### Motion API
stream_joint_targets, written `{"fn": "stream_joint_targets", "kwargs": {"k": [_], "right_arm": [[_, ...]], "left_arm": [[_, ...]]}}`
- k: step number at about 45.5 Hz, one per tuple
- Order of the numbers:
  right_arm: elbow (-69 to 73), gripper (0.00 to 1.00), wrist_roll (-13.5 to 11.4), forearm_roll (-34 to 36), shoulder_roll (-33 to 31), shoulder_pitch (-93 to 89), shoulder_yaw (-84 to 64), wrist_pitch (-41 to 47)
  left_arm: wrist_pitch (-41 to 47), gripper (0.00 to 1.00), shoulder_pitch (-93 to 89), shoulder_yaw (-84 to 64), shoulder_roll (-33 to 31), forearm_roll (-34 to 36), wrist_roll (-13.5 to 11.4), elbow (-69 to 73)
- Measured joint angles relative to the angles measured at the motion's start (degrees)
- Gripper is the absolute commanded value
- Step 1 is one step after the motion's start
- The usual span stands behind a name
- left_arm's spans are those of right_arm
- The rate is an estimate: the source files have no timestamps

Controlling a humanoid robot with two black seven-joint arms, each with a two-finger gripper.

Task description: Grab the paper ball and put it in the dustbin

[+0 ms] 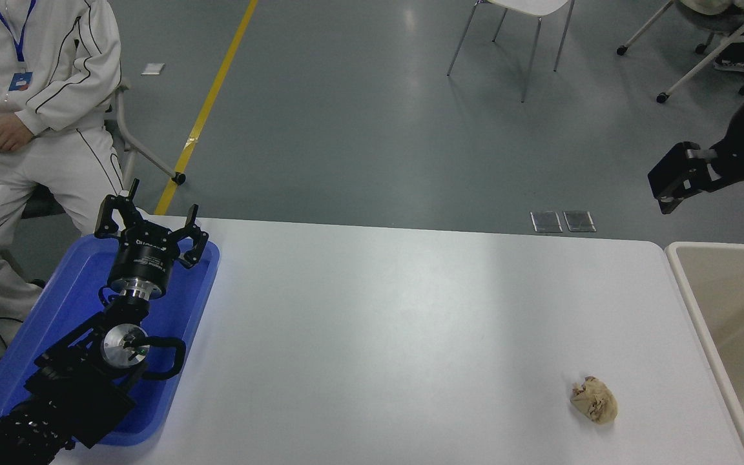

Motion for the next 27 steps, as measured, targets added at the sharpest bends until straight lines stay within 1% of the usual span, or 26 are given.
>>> {"fn": "stream_joint_targets", "kwargs": {"k": [27], "right_arm": [[0.0, 1.0, 0.0, 0.0, 0.04, -0.62, 0.18, 0.0]], "left_arm": [[0.0, 1.0, 0.0, 0.0, 0.0, 0.0, -0.01, 0.0]]}}
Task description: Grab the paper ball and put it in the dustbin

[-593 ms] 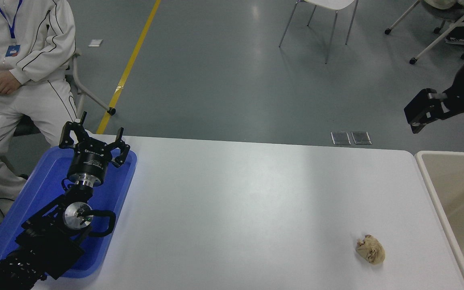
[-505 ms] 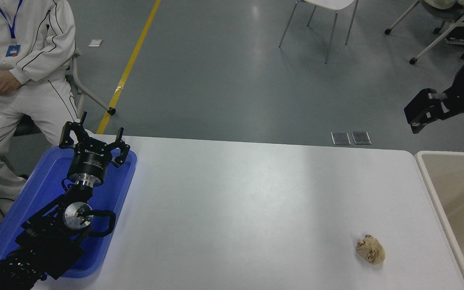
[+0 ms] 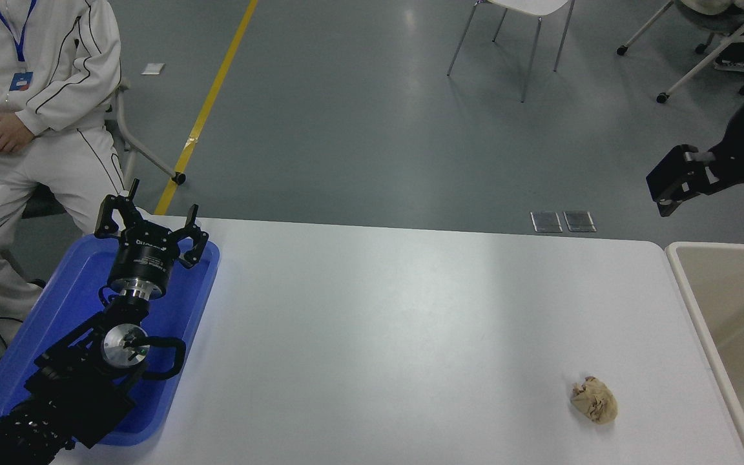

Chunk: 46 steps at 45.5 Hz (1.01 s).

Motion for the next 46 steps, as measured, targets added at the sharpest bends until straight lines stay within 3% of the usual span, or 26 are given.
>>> {"fn": "stream_joint_targets", "kwargs": {"k": [46], "right_arm": [[-0.03, 1.0, 0.0, 0.02, 0.02, -3.13, -0.12, 0.0]], "left_arm": [[0.08, 1.0, 0.0, 0.0, 0.01, 0.0, -0.09, 0.08]]}}
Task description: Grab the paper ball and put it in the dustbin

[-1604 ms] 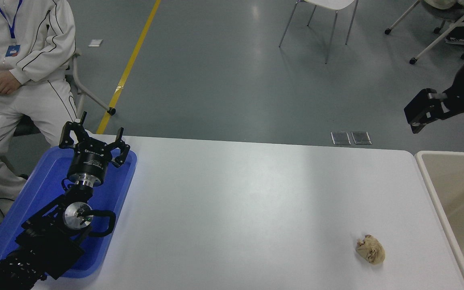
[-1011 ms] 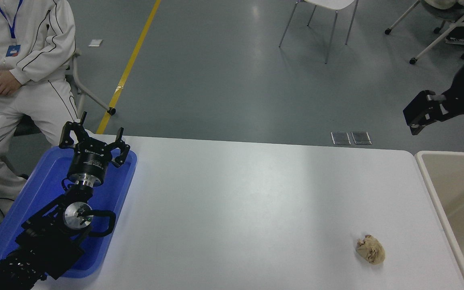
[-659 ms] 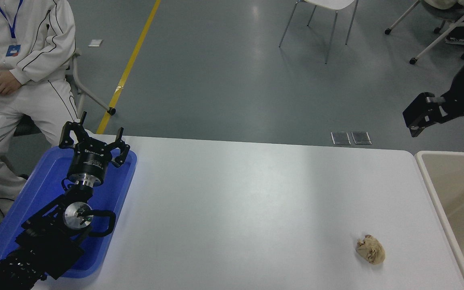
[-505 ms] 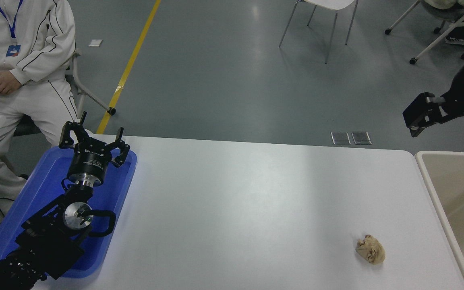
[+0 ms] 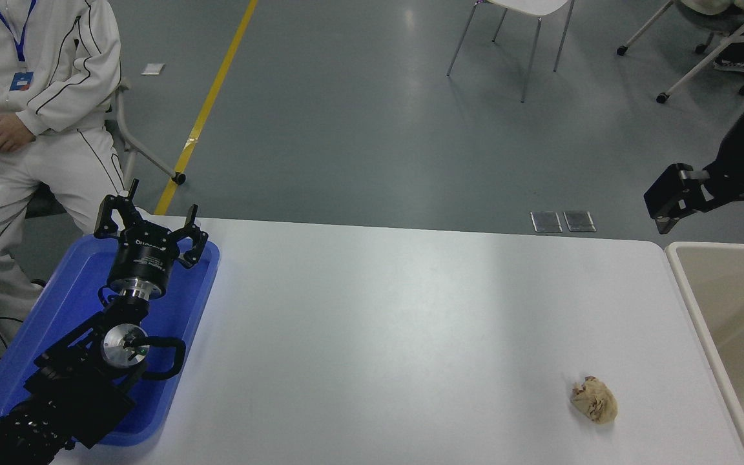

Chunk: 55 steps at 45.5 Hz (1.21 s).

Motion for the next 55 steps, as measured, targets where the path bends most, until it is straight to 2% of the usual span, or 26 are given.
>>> {"fn": "stream_joint_targets", "kwargs": {"k": [20, 40, 55], "right_arm": [[-0.07, 0.99, 0.09, 0.07, -0.85, -8.17, 2.91, -0.32], [-0.29, 0.98, 0.16, -1.18, -2.13, -23.8, 10.22, -14.53], [-0.68, 0.98, 0.16, -5.92, -1.89, -34.57, 14.37, -24.06]], "left_arm": [[0.0, 1.0, 0.0, 0.0, 0.0, 0.0, 0.0, 0.01], [0.0, 1.0, 0.01, -0.01, -0.02, 0.01, 0.0, -0.05], [-0.05, 1.0, 0.0, -0.01, -0.01, 0.0, 0.0, -0.07]]}}
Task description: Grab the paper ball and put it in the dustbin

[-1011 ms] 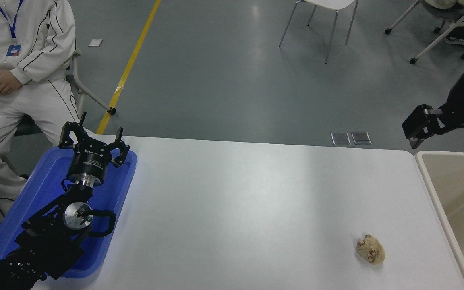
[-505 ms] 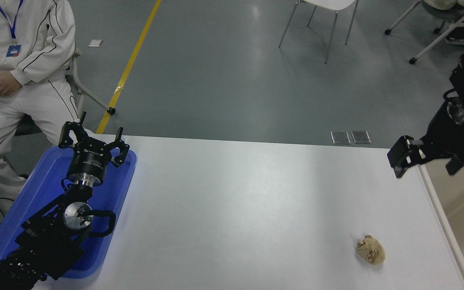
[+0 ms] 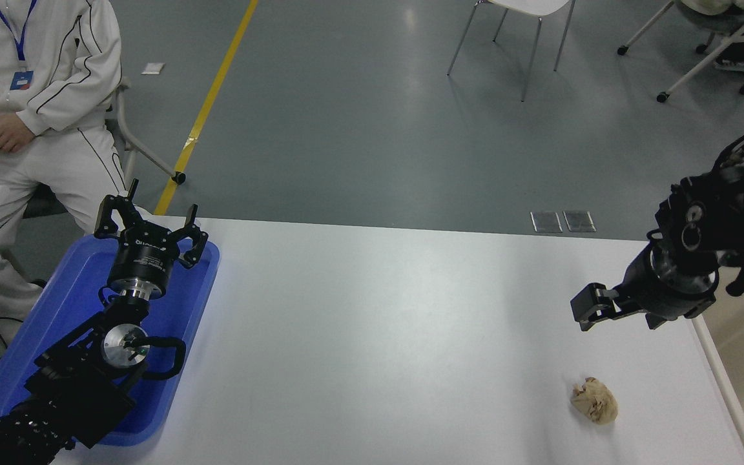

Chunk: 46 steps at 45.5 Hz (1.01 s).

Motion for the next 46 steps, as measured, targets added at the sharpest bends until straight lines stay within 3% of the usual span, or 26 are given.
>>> {"fn": "stream_joint_targets", "kwargs": {"k": [46], "right_arm": [[-11.61, 0.97, 0.02, -5.91, 0.17, -23.85, 8.59, -6.76]], "left_arm": [[-0.03, 1.0, 0.0, 0.01, 0.0, 0.0, 0.02, -0.01]]}}
